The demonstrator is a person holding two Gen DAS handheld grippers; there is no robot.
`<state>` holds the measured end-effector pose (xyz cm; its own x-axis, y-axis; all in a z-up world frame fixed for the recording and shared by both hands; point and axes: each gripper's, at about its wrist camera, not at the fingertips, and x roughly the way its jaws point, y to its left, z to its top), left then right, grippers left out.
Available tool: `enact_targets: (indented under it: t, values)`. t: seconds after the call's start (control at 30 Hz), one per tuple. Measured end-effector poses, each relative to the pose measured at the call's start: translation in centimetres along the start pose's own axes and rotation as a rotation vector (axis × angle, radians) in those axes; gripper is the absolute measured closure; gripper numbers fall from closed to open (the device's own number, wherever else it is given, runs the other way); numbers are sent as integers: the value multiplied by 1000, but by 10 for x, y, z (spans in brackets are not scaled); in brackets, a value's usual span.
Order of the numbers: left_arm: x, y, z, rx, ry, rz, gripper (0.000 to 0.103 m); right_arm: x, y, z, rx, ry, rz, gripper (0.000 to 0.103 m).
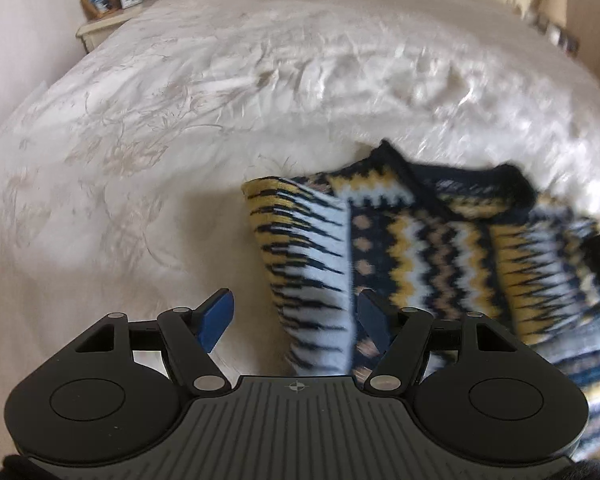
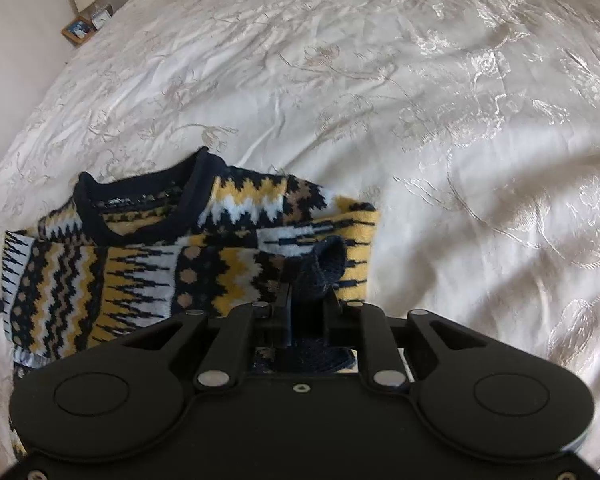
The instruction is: Fold small clothes
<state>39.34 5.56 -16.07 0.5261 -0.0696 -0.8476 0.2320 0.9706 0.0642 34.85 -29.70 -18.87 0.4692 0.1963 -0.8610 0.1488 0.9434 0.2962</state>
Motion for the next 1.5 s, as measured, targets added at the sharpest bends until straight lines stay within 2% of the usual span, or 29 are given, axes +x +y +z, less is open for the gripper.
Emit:
enact_targets:
  t: [0.07, 0.13, 0.23, 0.3, 0.37, 0.5, 0.57, 0.63, 0.7, 0.83, 0.9, 0.93, 1.03, 1.23, 1.33, 1.5]
  values:
    - [20, 6, 1, 29, 26, 86, 31, -2, -2, -1, 9, 1, 0, 76]
    - [39, 19, 1, 11, 80, 130, 23, -4, -3, 0, 15, -3, 15, 70]
    - [54, 35, 0, -6, 118, 116, 14, -7, 2, 0, -12, -20, 8, 61]
    - [47, 40, 1, -28, 99, 97, 14, -10, 4, 1, -18, -31, 5, 51]
    - [31, 43, 1, -60, 53, 84, 14, -15, 5, 2, -21, -51, -4, 50]
    - [-6, 45, 4, -132, -45, 111, 15, -33, 16, 2, -56, -128, -84, 46]
    - [-14, 34, 13, -124, -85, 80, 15, -39, 27, 1, -91, -160, -66, 46]
    - [-15, 17, 20, -75, -104, 20, 15, -38, 43, -1, -141, -161, -6, 41]
    - [-9, 3, 24, -31, -100, -39, 15, -28, 58, -3, -178, -129, 51, 30]
    - [16, -21, 27, 11, -62, -89, 15, -1, 79, -9, -211, -51, 97, 21]
    - [31, -24, 25, 27, -27, -87, 15, 11, 83, -12, -229, -23, 94, 5]
    - [39, -22, 23, 31, -3, -78, 15, 18, 83, -12, -233, -7, 86, 1]
    - [60, -12, 16, 45, 46, -85, 15, 31, 74, -17, -207, 28, 16, 1]
    - [68, -4, 12, 51, 51, -118, 14, 36, 30, -27, -105, 65, -110, 0]
    - [67, -6, 15, 42, 55, -118, 13, 33, 7, -30, 1, 72, -94, 0]
    - [40, -3, 19, 8, 10, -117, 12, 2, 7, -38, 25, 27, -100, 0]
